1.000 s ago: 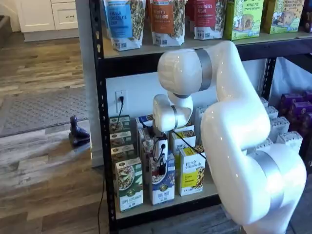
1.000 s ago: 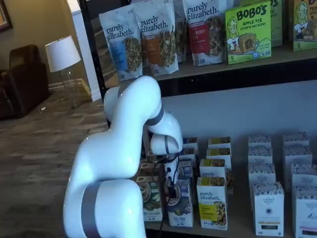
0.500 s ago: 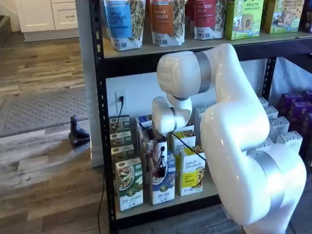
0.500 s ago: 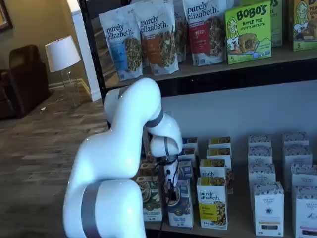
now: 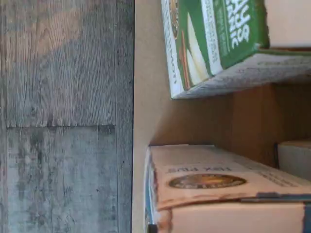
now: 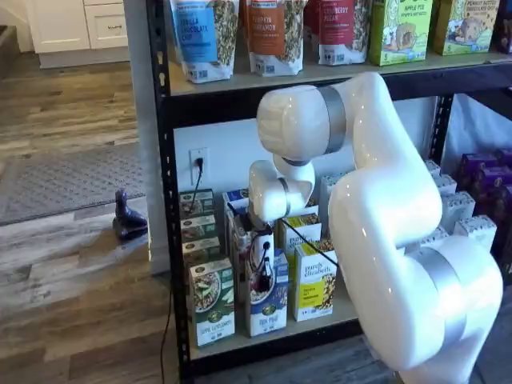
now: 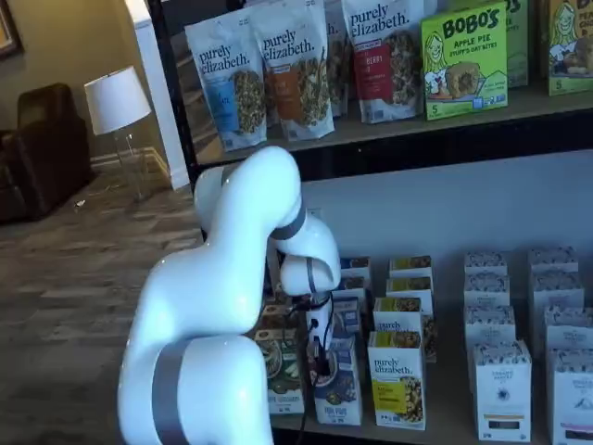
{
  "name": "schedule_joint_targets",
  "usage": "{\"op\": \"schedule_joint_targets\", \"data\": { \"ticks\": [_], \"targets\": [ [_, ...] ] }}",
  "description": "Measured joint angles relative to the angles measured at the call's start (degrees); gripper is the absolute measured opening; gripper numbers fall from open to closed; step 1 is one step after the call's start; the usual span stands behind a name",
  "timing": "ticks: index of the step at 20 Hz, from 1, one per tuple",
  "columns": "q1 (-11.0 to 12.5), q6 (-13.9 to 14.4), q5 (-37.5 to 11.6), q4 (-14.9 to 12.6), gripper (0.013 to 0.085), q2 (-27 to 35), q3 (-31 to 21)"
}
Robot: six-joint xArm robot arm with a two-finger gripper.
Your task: Pick up the blue and white box that is on the bottom shelf, the second box from the left
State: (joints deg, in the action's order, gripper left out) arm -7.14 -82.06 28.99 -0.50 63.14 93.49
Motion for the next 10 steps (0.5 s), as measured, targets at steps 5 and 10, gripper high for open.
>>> {"op": "schedule_joint_targets", "data": {
  "ticks": [5, 10],
  "targets": [
    [-0.1, -0.1, 0.0, 0.2, 0.049, -0.2, -0.4],
    [0.0, -0.5, -0.7, 0.5, 0.049, -0.8, -1.5]
  ]
}}
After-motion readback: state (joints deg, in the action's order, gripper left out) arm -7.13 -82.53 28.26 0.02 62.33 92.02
